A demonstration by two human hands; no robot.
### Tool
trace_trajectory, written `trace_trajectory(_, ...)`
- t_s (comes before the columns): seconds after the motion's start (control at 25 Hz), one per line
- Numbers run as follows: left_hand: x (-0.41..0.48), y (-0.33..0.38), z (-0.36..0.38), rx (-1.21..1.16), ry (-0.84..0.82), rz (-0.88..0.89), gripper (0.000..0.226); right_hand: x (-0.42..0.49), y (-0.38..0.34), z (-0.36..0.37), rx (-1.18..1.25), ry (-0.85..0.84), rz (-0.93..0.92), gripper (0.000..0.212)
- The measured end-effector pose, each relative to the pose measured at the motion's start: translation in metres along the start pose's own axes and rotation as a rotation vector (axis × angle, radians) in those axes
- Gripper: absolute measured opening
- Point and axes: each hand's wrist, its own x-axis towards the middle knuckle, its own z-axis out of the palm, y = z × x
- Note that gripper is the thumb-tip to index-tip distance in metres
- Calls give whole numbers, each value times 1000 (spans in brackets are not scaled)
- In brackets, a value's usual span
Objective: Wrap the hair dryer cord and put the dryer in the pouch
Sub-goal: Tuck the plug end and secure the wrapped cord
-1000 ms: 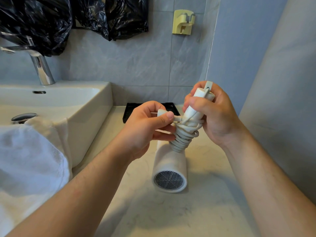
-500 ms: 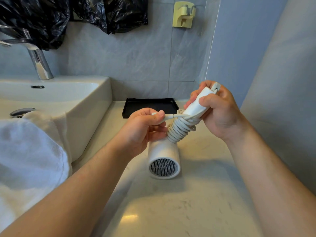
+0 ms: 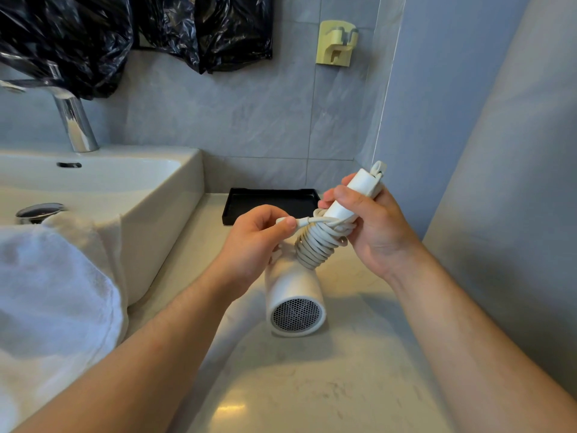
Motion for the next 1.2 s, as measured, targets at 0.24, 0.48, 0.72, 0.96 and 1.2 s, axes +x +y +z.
trace_trajectory(0.24,-5,-1,9,360,102,325,32,-1,1,5,-57,58,-26,17)
trace_trajectory(0.48,-5,-7,8,591,50,420,17,1,9,5,-176,152,-101,26)
trace_trajectory(0.72,-4,-5,9,489,34,389,17,1,4,-2,-133,125,-64,16)
trace_trajectory(0.96,-3,-11,9,444,16,437,27,1,1,-7,-131,98,-79,23)
trace_trajectory(1.2,-9,-20,6,426,60,380,30,-1,5,1,-95,41,-90,11)
